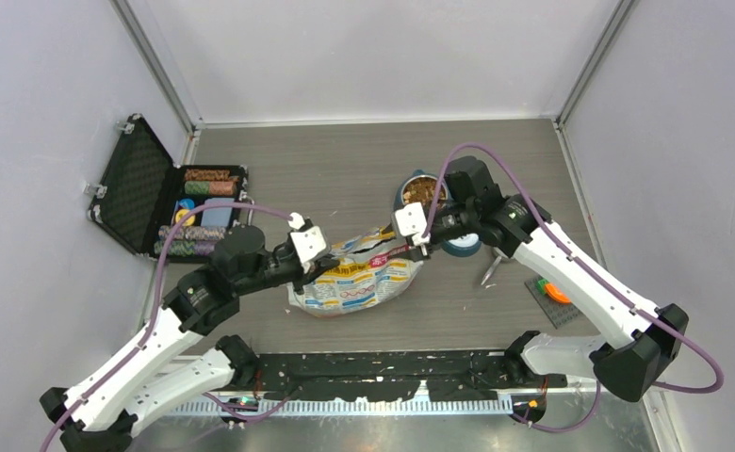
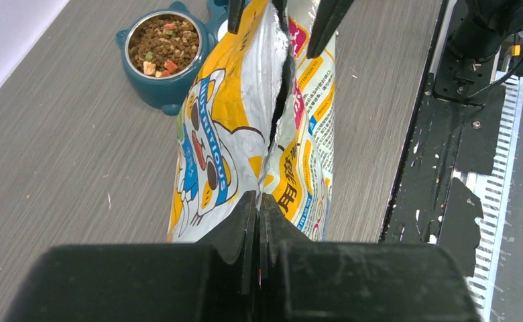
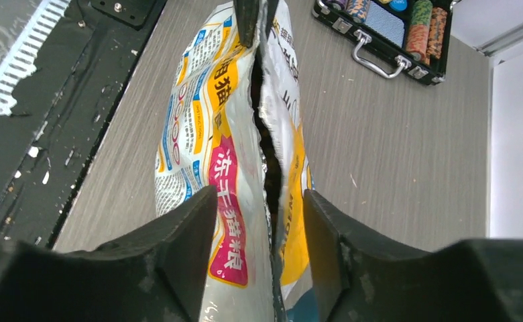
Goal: Serve the pet food
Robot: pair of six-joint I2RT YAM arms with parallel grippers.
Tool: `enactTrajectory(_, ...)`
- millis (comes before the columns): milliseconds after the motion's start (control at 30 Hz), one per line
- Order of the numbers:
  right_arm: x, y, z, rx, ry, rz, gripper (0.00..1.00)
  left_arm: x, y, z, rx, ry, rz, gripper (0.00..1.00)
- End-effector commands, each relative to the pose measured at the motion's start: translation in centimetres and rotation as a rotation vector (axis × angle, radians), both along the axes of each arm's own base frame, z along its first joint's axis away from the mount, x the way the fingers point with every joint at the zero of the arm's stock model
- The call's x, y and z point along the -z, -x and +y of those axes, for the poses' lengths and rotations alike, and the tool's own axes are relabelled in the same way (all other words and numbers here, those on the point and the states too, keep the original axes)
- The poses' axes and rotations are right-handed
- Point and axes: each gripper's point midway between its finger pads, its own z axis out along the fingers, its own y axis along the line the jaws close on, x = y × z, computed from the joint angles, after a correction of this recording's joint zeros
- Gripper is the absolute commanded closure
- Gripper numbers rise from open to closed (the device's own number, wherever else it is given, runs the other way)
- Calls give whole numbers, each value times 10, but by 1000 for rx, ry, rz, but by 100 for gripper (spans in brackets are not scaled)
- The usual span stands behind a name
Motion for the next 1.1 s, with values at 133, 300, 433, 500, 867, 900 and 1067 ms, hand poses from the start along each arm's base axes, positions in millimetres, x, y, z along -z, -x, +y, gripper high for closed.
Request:
enactTrajectory(133, -17, 3, 3, -51, -17, -61, 95, -22, -7, 22, -124, 55, -82, 100)
enactTrajectory(300, -24, 13, -3, -44, -4, -21, 95, -29, -8, 33, -171, 76, -117, 100)
enactTrajectory(433, -43, 0, 9, 73, -81, 81, 95, -41, 0, 21, -104, 135, -110, 60)
enactTrajectory(500, -46, -4, 12, 110, -84, 135, 95, -43, 8, 8, -21, 134, -82, 31)
enactTrajectory(867, -50, 0, 14, 130, -85, 222, 95, -45, -15, -40, 84, 30, -9, 1)
enactTrajectory(900, -51, -1, 15, 136, -87, 223, 95, -45, -15, -45, 99, 25, -11, 1)
enactTrajectory(1067, -51, -2, 17, 145, -94, 242, 95, -45, -17, -65, 143, 3, -28, 10)
